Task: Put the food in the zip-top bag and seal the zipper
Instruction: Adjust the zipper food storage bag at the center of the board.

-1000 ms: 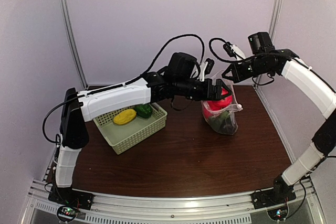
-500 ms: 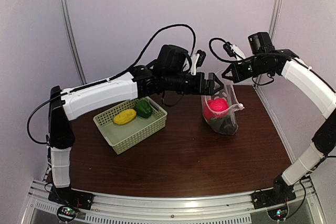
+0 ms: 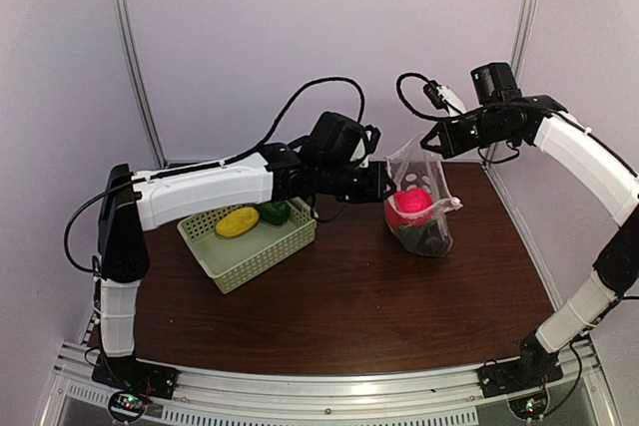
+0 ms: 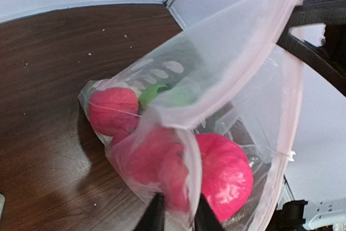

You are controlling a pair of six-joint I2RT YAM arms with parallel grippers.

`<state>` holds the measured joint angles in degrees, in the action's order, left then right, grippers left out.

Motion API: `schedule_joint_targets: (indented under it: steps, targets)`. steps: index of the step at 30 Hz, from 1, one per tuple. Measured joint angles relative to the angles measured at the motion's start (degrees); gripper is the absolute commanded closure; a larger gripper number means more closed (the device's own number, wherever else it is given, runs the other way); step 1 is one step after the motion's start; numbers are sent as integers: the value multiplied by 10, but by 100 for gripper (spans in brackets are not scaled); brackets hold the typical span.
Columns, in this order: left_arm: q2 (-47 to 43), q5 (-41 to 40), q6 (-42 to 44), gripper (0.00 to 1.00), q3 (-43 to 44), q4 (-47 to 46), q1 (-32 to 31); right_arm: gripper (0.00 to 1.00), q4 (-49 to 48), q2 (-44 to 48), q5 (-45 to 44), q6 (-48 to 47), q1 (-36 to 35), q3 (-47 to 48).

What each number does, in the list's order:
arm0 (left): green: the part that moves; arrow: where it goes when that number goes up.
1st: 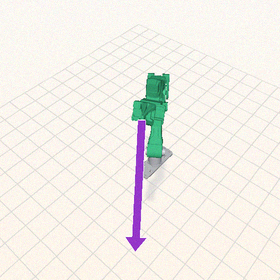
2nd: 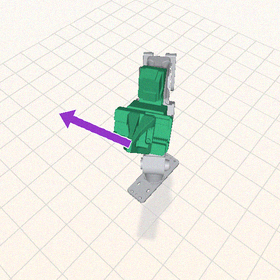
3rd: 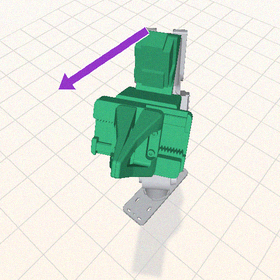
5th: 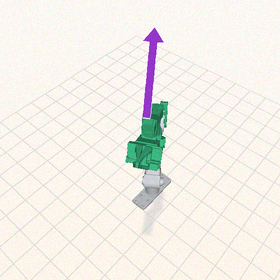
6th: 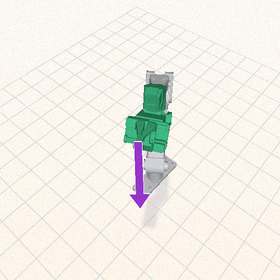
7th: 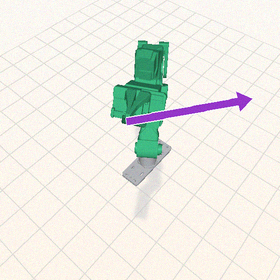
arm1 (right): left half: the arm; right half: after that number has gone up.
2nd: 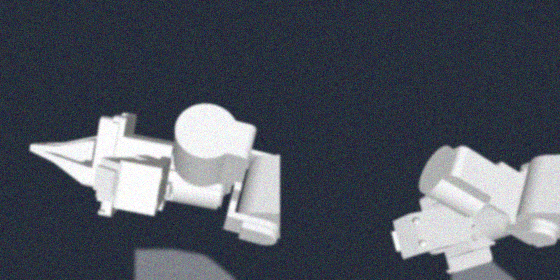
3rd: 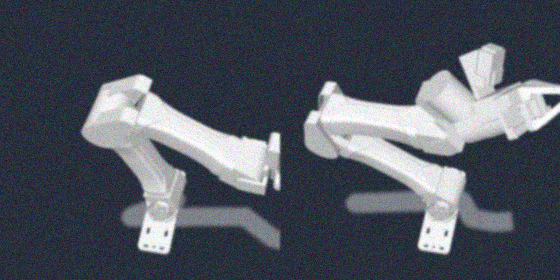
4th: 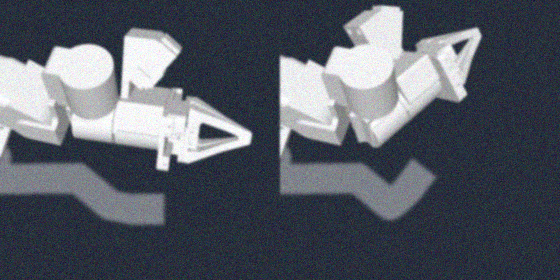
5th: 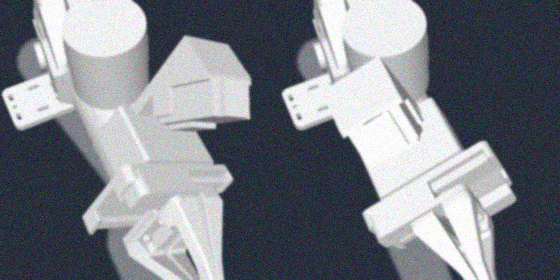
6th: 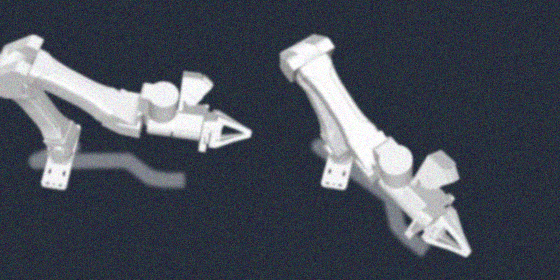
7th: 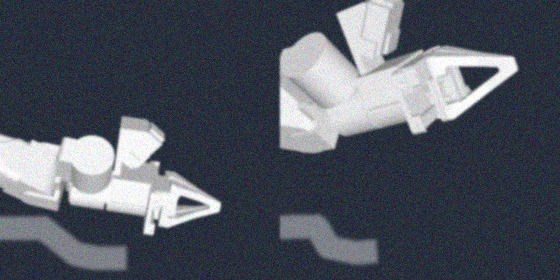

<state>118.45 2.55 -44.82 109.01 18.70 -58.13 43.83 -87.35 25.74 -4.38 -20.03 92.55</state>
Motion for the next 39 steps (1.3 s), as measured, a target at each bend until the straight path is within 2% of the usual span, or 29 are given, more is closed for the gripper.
schedule_joint_targets:
  steps: [2, 7, 12, 16, 25, 35, 39]
  targets:
    - [16, 2, -8, 100, 10, 9, 3, 100, -3, 0, 0, 1, 0, -3]
    - [36, 23, -18, 100, 47, 31, 19, 100, 2, -1, 0, -3, -4, -4]
    - [38, 23, 32, 100, 149, 40, 33, 100, 42, -15, -48, -40, -6, 103]
    - [-7, 12, 78, 100, 180, 16, 33, 100, 32, 5, -100, -66, -7, 151]
    - [-20, 40, 116, 100, 191, -5, 15, 100, 27, 5, -126, -79, -15, 115]
    - [-14, 48, 127, 100, 167, 9, 5, 100, 27, 4, -141, -78, -13, 102]
    - [-14, 65, 115, 100, 140, -23, 5, 100, 25, 8, -151, -79, -12, 97]
